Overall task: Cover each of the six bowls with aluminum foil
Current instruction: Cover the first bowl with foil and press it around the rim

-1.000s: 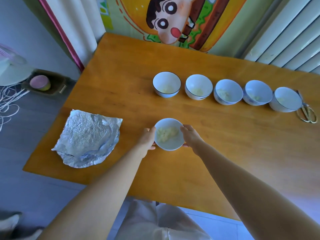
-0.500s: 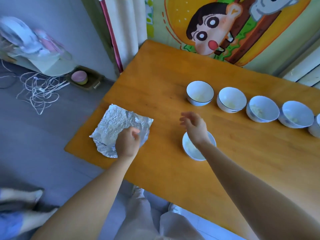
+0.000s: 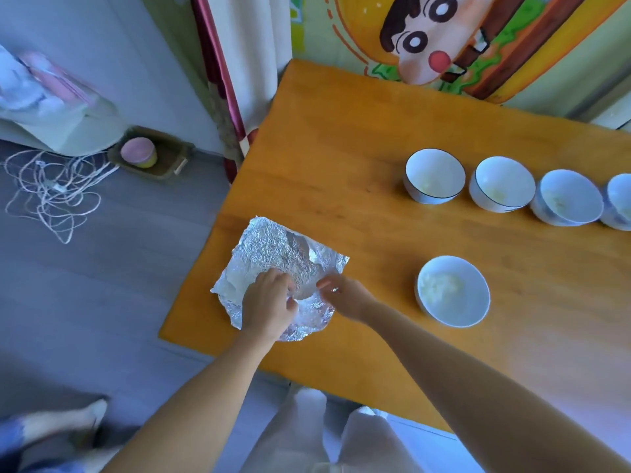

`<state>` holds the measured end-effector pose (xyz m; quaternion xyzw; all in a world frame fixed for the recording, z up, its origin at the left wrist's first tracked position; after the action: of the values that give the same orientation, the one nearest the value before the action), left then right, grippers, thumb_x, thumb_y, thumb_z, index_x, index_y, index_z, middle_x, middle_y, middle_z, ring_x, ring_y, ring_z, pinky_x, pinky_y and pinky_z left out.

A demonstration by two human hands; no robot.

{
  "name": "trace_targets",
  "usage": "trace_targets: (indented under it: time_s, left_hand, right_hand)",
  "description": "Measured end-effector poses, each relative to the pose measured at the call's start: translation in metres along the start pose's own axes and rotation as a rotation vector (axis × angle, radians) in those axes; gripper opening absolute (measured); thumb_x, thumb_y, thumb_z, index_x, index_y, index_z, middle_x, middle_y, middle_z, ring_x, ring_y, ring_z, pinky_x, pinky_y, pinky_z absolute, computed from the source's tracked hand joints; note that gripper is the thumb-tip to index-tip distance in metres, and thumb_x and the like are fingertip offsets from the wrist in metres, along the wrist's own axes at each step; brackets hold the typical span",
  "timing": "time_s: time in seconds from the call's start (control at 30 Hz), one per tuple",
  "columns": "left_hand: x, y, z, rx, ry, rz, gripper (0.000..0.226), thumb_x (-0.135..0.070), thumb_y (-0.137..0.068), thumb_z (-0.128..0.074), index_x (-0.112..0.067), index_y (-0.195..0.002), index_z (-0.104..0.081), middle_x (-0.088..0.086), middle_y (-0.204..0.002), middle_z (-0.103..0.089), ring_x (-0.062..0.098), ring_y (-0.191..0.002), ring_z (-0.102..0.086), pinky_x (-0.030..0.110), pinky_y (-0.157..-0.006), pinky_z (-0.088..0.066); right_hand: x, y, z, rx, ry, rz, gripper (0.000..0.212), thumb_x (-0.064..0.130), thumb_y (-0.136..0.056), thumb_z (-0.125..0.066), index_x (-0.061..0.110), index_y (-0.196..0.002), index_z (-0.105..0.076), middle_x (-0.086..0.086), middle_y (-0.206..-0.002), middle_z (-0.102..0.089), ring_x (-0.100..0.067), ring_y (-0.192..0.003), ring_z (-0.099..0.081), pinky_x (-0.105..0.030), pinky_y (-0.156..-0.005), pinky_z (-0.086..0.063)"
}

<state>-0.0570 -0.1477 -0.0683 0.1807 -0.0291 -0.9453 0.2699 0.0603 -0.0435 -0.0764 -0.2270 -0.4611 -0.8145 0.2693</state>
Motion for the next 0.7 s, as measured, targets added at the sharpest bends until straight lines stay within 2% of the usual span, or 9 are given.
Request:
trace_targets:
  time_s: [0.07,0.13,0.2,0.33,0.4,0.47,0.57,0.63,0.7]
  left_hand:
    - [0.004,-0.004,0.015,-0.097,0.076,-0.051,0.004,-0.017,-0.086,-0.067,-0.016,-0.089,-0.069,-0.003,-0.092,-0.065,0.022,-0.089,-0.062,0.029,-0.061,-0.044]
    - [0.008,-0.012,0.035,-0.158,0.181,-0.054,0.009,-0.022,-0.086,-0.06,-0.016,-0.083,-0.065,-0.004,-0.082,-0.066,0.021,-0.076,-0.062,0.032,-0.054,-0.045]
    - [0.005,-0.024,0.061,-0.184,0.336,-0.086,0.019,-0.032,-0.085,-0.048,-0.018,-0.079,-0.058,-0.005,-0.071,-0.063,0.02,-0.06,-0.057,0.035,-0.05,-0.043]
    - [-0.032,-0.05,0.114,-0.061,0.915,0.001,0.02,-0.02,-0.089,-0.052,-0.008,-0.072,-0.049,0.003,-0.065,-0.049,0.008,-0.053,-0.039,0.024,-0.048,-0.029]
    - [-0.05,-0.062,0.125,0.024,1.18,0.166,0.017,-0.015,-0.085,-0.053,-0.016,-0.07,-0.047,-0.003,-0.063,-0.046,0.005,-0.05,-0.037,0.021,-0.045,-0.025]
    - [-0.074,-0.07,0.123,0.178,1.339,0.241,0.009,-0.021,-0.071,-0.056,-0.022,-0.067,-0.048,-0.005,-0.065,-0.044,0.009,-0.057,-0.04,0.027,-0.055,-0.029]
    - [-0.109,-0.071,0.1,0.417,1.364,0.272,0.008,-0.021,-0.074,-0.058,-0.02,-0.067,-0.055,-0.002,-0.066,-0.051,0.015,-0.063,-0.046,0.031,-0.062,-0.034]
    - [-0.123,-0.068,0.078,0.482,1.325,0.352,0.012,-0.02,-0.082,-0.058,-0.018,-0.072,-0.054,0.0,-0.065,-0.055,0.017,-0.064,-0.05,0.03,-0.063,-0.036]
    - [-0.136,-0.071,0.057,0.42,1.196,0.364,0.014,-0.019,-0.085,-0.061,-0.018,-0.072,-0.055,0.003,-0.07,-0.055,0.02,-0.07,-0.05,0.03,-0.061,-0.031]
  right_hand:
    - [-0.004,-0.004,0.006,-0.043,-0.083,-0.018,0.03,0.007,-0.095,-0.043,0.015,-0.115,-0.064,-0.006,-0.113,-0.066,-0.026,-0.101,-0.064,-0.034,-0.084,-0.052]
    - [-0.002,-0.005,0.017,-0.113,-0.304,-0.055,0.029,0.003,-0.093,-0.037,0.015,-0.102,-0.062,-0.008,-0.099,-0.067,-0.023,-0.083,-0.065,-0.038,-0.078,-0.054]
    - [0.003,-0.002,0.036,-0.21,-0.535,-0.04,0.024,0.001,-0.094,-0.037,0.011,-0.101,-0.057,-0.01,-0.097,-0.066,-0.018,-0.077,-0.063,-0.032,-0.071,-0.051]
    - [0.011,0.012,0.089,-0.412,-0.832,0.088,0.017,0.018,-0.095,-0.049,0.017,-0.111,-0.056,-0.004,-0.114,-0.06,-0.02,-0.107,-0.059,-0.029,-0.08,-0.048]
    - [0.016,0.021,0.112,-0.407,-0.935,0.122,0.046,0.042,-0.087,-0.049,0.02,-0.127,-0.053,0.001,-0.128,-0.057,-0.018,-0.12,-0.053,-0.032,-0.092,-0.043]
    - [0.021,0.038,0.135,-0.283,-1.009,0.212,0.068,0.057,-0.085,-0.041,0.013,-0.136,-0.051,-0.006,-0.136,-0.057,-0.018,-0.12,-0.055,-0.034,-0.095,-0.042]
    - [0.014,0.067,0.159,-0.073,-1.013,0.333,0.065,0.053,-0.1,-0.028,0.006,-0.137,-0.052,-0.013,-0.132,-0.061,-0.026,-0.124,-0.056,-0.036,-0.104,-0.046]
    - [-0.005,0.083,0.167,-0.007,-1.01,0.284,0.055,0.046,-0.098,-0.043,0.001,-0.126,-0.058,-0.018,-0.125,-0.063,-0.035,-0.115,-0.06,-0.042,-0.099,-0.049]
    - [-0.041,0.097,0.177,-0.096,-0.985,0.172,0.042,0.038,-0.086,-0.068,0.0,-0.104,-0.064,-0.022,-0.101,-0.064,-0.039,-0.088,-0.061,-0.046,-0.08,-0.051]
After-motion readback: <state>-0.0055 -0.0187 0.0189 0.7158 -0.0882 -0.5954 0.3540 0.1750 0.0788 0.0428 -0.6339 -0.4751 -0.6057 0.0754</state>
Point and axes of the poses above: each hand's wrist, its own y-axis away from the middle knuckle, its own z-axis out of the back of the hand, x = y × z, the point moved 6 cm from there along -y, towards the middle knuckle
